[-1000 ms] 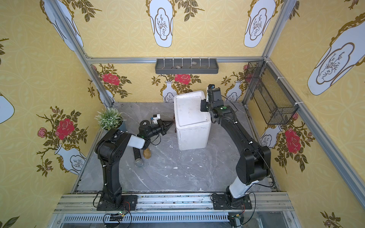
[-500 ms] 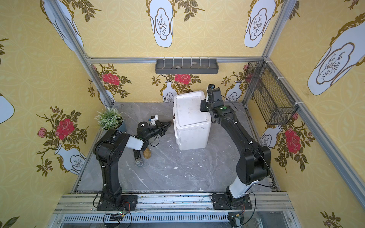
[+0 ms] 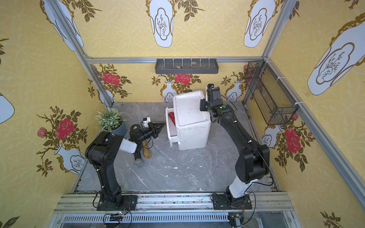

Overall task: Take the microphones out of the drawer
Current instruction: Open the drawer in the storage box.

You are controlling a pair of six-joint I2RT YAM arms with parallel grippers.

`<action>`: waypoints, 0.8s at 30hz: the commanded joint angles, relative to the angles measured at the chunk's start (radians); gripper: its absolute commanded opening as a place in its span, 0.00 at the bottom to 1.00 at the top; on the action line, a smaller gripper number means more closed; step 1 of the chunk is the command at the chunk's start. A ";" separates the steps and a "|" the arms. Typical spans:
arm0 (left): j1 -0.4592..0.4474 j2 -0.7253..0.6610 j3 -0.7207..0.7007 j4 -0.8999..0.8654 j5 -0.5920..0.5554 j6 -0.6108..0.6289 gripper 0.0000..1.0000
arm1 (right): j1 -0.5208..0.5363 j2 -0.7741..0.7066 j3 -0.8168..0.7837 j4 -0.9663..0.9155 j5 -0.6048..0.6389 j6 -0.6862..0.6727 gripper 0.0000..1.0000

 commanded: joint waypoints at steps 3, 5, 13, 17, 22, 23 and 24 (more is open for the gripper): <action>0.028 -0.018 -0.042 0.009 0.034 0.024 0.00 | 0.007 0.023 -0.006 -0.153 -0.042 0.039 0.01; 0.042 -0.029 -0.058 0.010 0.038 0.030 0.00 | 0.007 0.024 -0.006 -0.155 -0.040 0.039 0.01; 0.080 -0.049 -0.110 0.030 0.051 0.033 0.00 | 0.007 0.029 0.000 -0.160 -0.039 0.040 0.01; 0.095 -0.059 -0.123 0.033 0.055 0.037 0.00 | 0.007 0.030 0.000 -0.161 -0.039 0.043 0.01; 0.115 -0.071 -0.128 0.033 0.063 0.037 0.00 | 0.007 0.031 0.001 -0.161 -0.033 0.043 0.01; 0.119 -0.074 -0.129 0.033 0.065 0.036 0.00 | 0.007 0.031 0.000 -0.161 -0.033 0.043 0.01; 0.122 -0.075 -0.129 0.034 0.066 0.036 0.00 | 0.007 0.030 0.000 -0.160 -0.033 0.042 0.01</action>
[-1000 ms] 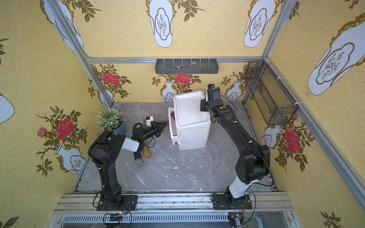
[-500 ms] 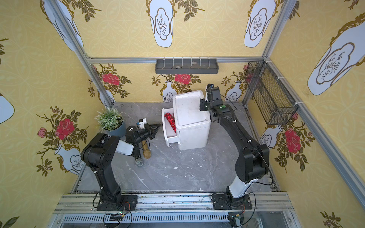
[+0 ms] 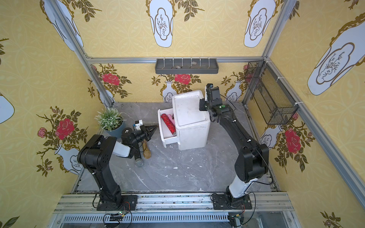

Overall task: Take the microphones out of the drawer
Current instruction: Open the drawer in the storage box.

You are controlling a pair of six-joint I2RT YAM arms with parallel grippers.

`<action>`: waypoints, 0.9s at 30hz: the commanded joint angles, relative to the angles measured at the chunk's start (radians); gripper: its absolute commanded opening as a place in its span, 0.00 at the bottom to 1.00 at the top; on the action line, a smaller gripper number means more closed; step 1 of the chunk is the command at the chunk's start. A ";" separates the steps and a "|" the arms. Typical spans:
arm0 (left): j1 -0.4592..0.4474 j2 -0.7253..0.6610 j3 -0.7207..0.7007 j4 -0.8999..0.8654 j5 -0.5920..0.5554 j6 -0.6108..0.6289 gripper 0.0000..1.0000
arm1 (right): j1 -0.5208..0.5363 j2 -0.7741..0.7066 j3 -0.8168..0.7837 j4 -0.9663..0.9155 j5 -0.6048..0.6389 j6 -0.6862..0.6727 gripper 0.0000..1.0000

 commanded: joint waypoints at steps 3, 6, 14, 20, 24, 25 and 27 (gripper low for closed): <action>0.022 -0.013 -0.006 -0.010 0.014 0.015 0.00 | 0.003 0.019 -0.012 -0.158 -0.018 0.046 0.00; 0.034 -0.021 -0.007 -0.010 0.018 0.013 0.00 | 0.004 0.019 -0.011 -0.158 -0.016 0.046 0.00; 0.061 -0.036 -0.030 -0.009 0.024 0.016 0.00 | 0.004 0.022 -0.009 -0.157 -0.014 0.046 0.00; 0.069 -0.044 -0.042 -0.011 0.023 0.021 0.00 | 0.004 0.022 -0.006 -0.158 -0.014 0.046 0.00; 0.072 -0.045 -0.044 -0.011 0.025 0.023 0.05 | 0.003 0.022 -0.004 -0.158 -0.014 0.047 0.00; 0.072 -0.045 -0.044 -0.012 0.027 0.024 0.09 | 0.004 0.023 -0.002 -0.158 -0.016 0.047 0.00; 0.072 -0.046 -0.042 -0.014 0.029 0.024 0.16 | 0.004 0.022 0.000 -0.158 -0.018 0.047 0.01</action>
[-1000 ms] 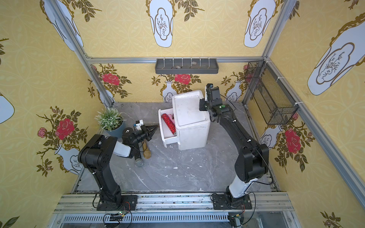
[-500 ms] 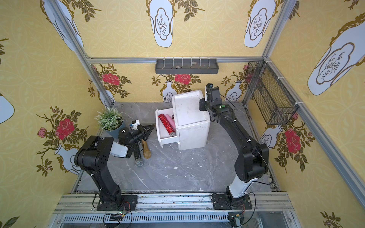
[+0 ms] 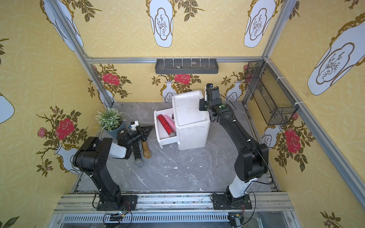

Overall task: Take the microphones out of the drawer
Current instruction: Open the drawer in the storage box, then pick up the microphone from the drawer.

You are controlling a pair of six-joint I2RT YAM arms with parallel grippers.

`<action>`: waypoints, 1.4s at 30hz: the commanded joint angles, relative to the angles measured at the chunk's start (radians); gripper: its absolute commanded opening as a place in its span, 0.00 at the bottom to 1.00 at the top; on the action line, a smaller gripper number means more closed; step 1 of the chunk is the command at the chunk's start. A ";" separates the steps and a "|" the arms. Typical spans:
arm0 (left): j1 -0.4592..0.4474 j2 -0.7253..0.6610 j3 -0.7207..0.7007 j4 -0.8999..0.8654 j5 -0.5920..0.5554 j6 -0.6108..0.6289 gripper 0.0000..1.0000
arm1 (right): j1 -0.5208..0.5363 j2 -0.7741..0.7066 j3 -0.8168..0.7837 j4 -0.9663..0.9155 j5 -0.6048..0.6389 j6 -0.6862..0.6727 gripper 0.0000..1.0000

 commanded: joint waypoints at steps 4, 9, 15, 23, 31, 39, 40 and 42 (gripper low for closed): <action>0.006 -0.015 -0.005 -0.004 -0.002 0.016 0.28 | 0.003 0.021 -0.004 -0.154 -0.026 0.048 0.01; 0.006 -0.050 -0.017 -0.048 -0.011 0.035 0.36 | 0.005 0.023 -0.002 -0.152 -0.028 0.048 0.01; 0.006 -0.109 -0.033 -0.127 -0.020 0.070 0.38 | 0.005 0.022 -0.003 -0.149 -0.033 0.048 0.01; 0.006 -0.263 -0.057 -0.418 -0.056 0.206 0.42 | 0.005 0.021 -0.003 -0.143 -0.035 0.045 0.01; -0.006 -0.453 0.078 -0.992 -0.140 0.449 0.43 | 0.005 0.028 -0.011 -0.135 -0.040 0.045 0.01; -0.108 -0.488 0.369 -1.461 -0.290 0.645 0.46 | 0.005 0.034 -0.009 -0.131 -0.046 0.045 0.01; -0.117 -0.479 0.399 -1.492 -0.298 0.654 0.46 | 0.005 0.036 -0.010 -0.131 -0.046 0.045 0.01; -0.136 -0.451 0.474 -1.567 -0.319 0.669 0.46 | 0.005 0.036 -0.014 -0.127 -0.049 0.045 0.01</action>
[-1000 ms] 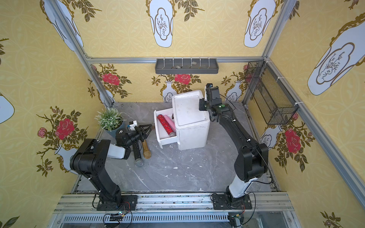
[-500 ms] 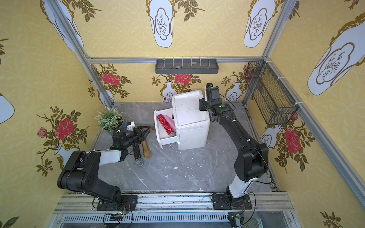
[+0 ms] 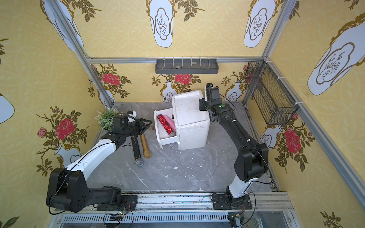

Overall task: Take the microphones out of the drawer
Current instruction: Pick up the microphone from the drawer.

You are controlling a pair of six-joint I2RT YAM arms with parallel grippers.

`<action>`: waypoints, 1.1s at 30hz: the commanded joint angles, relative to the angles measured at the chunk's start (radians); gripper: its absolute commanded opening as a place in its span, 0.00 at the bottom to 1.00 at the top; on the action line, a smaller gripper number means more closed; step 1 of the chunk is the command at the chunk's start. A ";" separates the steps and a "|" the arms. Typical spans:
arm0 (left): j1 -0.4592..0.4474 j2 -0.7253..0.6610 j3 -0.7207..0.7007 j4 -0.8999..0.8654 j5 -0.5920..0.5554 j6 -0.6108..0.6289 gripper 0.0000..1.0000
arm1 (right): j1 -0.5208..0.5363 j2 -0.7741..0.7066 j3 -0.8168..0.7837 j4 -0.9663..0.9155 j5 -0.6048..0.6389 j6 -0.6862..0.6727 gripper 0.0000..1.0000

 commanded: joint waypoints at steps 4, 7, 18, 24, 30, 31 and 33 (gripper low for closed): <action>-0.068 0.103 0.224 -0.385 -0.141 0.117 0.46 | 0.005 0.023 -0.027 -0.122 -0.050 0.045 0.01; -0.100 0.157 0.323 -0.461 -0.177 0.108 0.47 | 0.005 0.026 -0.027 -0.119 -0.050 0.041 0.01; -0.234 0.397 0.647 -0.615 -0.282 0.077 0.51 | -0.006 0.031 -0.032 -0.096 -0.068 0.036 0.01; -0.260 0.484 0.707 -0.647 -0.350 0.039 0.59 | -0.015 0.031 -0.042 -0.085 -0.087 0.036 0.01; -0.273 0.541 0.760 -0.684 -0.401 0.011 0.61 | -0.025 0.028 -0.054 -0.075 -0.102 0.031 0.01; -0.275 0.544 0.763 -0.684 -0.411 0.003 0.61 | -0.026 0.028 -0.055 -0.072 -0.104 0.031 0.01; -0.280 0.554 0.767 -0.684 -0.420 -0.019 0.61 | -0.026 0.028 -0.059 -0.066 -0.109 0.031 0.01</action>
